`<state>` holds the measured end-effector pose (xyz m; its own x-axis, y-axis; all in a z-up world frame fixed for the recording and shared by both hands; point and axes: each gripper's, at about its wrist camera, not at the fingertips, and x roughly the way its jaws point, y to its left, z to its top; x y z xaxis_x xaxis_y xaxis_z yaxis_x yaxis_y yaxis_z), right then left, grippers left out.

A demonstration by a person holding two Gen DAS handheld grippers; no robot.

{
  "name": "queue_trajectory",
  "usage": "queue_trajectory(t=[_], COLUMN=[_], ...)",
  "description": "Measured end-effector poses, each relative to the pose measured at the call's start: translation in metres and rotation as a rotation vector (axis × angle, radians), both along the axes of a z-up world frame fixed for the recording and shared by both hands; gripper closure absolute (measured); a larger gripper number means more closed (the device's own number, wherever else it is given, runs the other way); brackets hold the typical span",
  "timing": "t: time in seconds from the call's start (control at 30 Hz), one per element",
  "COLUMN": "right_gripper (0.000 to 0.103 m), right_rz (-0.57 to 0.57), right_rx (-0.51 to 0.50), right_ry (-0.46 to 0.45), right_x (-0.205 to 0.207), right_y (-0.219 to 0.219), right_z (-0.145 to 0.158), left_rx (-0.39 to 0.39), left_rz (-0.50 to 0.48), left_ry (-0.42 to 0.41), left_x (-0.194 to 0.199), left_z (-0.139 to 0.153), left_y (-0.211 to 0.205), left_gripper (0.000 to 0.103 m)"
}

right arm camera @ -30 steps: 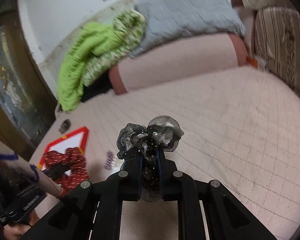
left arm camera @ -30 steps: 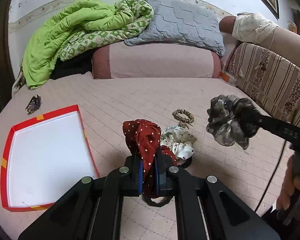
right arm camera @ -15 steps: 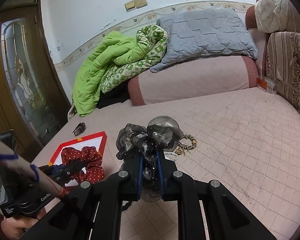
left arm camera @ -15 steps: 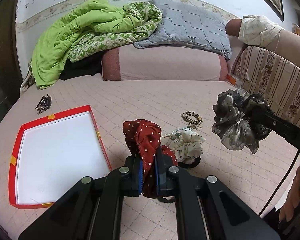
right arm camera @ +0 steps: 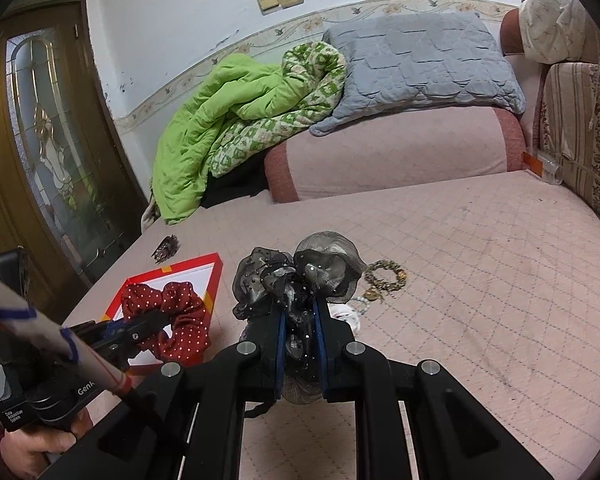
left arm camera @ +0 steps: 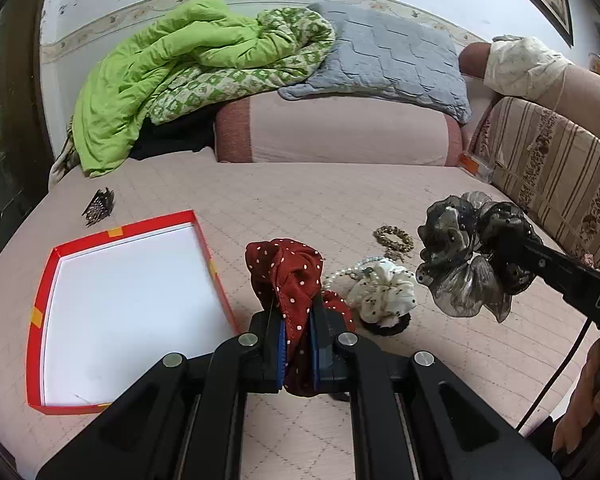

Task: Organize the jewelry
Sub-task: 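Carry both scrunchies into the red-rimmed white tray and open both grippers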

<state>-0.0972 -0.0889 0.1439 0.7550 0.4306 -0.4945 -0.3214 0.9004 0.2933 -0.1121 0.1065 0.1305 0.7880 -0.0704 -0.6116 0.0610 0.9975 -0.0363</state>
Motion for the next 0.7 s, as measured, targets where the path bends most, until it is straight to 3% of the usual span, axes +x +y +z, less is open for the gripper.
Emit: queue_trajectory(t=[0.43,0.7], right_gripper=[0.089,0.089], right_rz=[0.102,0.227], right_rx=[-0.022,-0.049], right_ry=[0.032,0.057], right_x=[0.009,0.032], right_y=[0.058,0.14], right_z=[-0.003,0.003], left_rx=[-0.043,-0.067], left_rz=[0.152,0.303], left_ry=[0.005,0.013], left_x=[0.006,0.026], left_z=[-0.007,-0.017], left_y=[0.082,0.168], left_gripper=[0.094,0.094])
